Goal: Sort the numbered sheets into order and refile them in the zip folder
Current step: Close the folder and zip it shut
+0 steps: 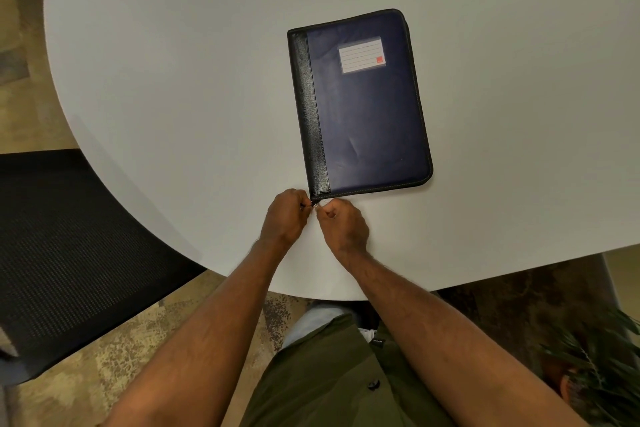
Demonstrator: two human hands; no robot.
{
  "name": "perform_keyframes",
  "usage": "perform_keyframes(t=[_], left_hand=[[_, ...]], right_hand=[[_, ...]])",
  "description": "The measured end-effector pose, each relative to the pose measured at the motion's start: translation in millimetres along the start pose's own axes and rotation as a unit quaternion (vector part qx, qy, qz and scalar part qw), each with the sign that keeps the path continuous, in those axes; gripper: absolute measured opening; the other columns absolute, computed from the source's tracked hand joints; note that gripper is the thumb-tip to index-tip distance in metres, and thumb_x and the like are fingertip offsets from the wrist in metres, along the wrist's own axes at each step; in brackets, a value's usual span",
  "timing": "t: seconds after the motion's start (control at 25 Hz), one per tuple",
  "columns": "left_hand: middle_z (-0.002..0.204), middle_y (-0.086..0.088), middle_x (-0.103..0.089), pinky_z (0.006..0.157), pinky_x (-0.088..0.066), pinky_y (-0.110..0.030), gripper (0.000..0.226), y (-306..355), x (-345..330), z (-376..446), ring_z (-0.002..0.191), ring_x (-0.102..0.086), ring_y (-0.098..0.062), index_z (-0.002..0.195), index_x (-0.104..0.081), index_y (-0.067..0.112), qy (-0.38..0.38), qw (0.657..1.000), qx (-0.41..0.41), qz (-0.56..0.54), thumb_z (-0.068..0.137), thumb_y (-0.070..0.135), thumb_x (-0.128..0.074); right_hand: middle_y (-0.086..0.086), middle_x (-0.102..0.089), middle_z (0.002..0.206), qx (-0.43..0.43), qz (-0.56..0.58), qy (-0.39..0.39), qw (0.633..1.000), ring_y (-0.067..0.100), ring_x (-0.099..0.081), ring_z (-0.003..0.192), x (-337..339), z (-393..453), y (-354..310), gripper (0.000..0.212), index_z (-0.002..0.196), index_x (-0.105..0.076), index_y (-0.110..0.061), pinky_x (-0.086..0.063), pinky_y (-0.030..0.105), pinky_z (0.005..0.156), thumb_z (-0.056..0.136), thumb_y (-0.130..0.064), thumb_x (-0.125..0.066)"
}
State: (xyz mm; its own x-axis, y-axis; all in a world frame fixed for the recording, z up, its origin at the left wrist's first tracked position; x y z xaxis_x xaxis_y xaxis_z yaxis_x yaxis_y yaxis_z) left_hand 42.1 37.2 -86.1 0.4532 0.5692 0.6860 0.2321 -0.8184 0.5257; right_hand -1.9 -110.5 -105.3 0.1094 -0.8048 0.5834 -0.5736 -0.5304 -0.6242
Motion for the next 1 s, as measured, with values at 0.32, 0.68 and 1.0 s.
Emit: perform_keyframes(t=[0.32,0.68,1.0], left_hand=[[0.091,0.000,-0.065,0.070,-0.047,-0.031,0.010,-2.6,4.3,2.1,0.082,-0.060,-0.019,0.083,-0.070,0.012,0.020,1.000,0.008,-0.022,0.089,0.004,-0.067],[0.090,-0.002,-0.062,0.068,-0.036,-0.030,0.010,7.9,9.7,-5.7,0.082,-0.056,-0.021,0.080,-0.067,0.008,0.025,0.999,0.036,-0.026,0.083,0.001,-0.061],[0.088,-0.003,-0.060,0.068,-0.035,-0.030,0.009,8.6,4.9,-8.2,0.084,-0.055,-0.023,0.078,-0.065,0.008,0.047,0.998,0.046,-0.016,0.082,0.001,-0.061]], right_hand=[[-0.005,-0.067,0.079,-0.020,-0.021,0.080,0.996,0.011,-0.056,0.065,38.7,8.2,12.2,0.026,0.081,-0.069,-0.017,-0.027,0.015,0.052,0.095,-0.040,-0.071],[0.002,-0.068,0.082,-0.082,-0.002,0.165,0.983,0.021,-0.063,0.072,116.5,30.1,63.5,0.023,0.081,-0.068,-0.014,-0.032,0.018,0.054,0.096,-0.032,-0.066],[0.005,-0.066,0.093,-0.052,-0.059,0.190,0.979,0.024,-0.061,0.078,182.6,57.6,94.5,0.018,0.086,-0.065,-0.013,-0.043,0.031,0.064,0.098,-0.026,-0.060]])
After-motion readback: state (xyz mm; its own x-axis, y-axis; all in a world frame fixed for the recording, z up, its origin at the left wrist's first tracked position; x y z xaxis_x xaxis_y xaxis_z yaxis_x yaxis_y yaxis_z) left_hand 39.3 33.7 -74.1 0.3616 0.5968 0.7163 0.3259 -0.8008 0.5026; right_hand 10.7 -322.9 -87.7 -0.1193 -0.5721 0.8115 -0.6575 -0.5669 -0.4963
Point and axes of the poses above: each hand's wrist, its own z-axis towards the middle knuckle, its own x-axis out of the back of the hand, y = z × x, the point moved 7 cm from there along z, towards the middle knuckle
